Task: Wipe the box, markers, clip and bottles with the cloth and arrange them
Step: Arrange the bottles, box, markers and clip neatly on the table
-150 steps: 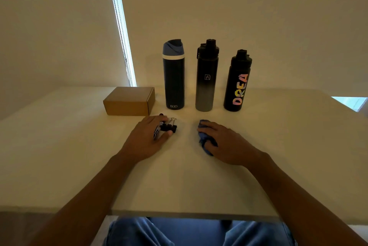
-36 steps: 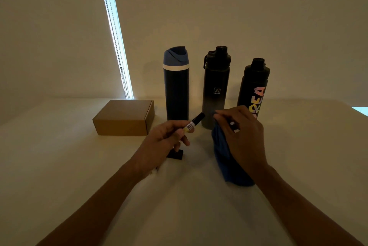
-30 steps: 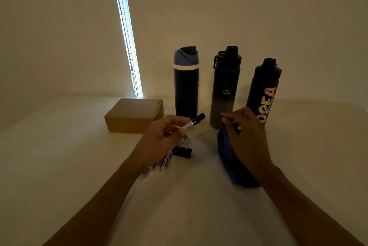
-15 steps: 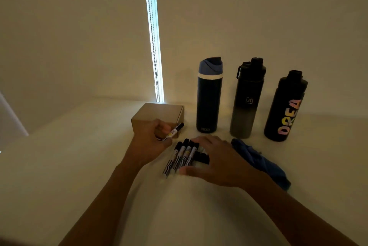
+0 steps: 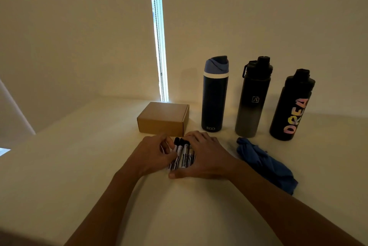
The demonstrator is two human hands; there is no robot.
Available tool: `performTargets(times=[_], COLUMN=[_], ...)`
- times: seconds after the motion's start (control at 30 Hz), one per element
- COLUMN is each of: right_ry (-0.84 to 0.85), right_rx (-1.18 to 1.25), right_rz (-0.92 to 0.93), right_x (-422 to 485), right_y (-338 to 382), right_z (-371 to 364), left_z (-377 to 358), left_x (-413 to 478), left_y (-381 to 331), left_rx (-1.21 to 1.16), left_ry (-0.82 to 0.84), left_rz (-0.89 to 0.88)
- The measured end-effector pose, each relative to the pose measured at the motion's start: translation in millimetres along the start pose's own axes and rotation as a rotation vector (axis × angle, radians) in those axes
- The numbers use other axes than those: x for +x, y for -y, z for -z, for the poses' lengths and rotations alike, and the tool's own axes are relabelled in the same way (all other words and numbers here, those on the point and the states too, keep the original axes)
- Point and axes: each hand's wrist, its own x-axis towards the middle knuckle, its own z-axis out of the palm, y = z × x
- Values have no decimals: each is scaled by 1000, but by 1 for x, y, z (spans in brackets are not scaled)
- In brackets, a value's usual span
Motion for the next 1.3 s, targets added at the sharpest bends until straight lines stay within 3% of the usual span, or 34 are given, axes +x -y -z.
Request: performTargets(times=[0.43,0.67,0.97,1.13,1.3], right_ry=[-14,47,50,56,33], right_rx=[-11,-21,63,100,109], right_rz=[-94,-147,-75,-57,-35], right_x=[-32,-42,-36,-27,-25], right_y=[-49,-71,-68,-65,-57], right_z=[15,25,29,25,27], left_z=[-37,-41,-10,-4,-5], left_x=[13,27,37,23,27], left_y=[-26,-28,-16,-6,-7], left_rx=[-105,-34,-64,-35,36], left_ry=[60,114,142,307,311], left_rz=[-115,-135,-304,-314,-382])
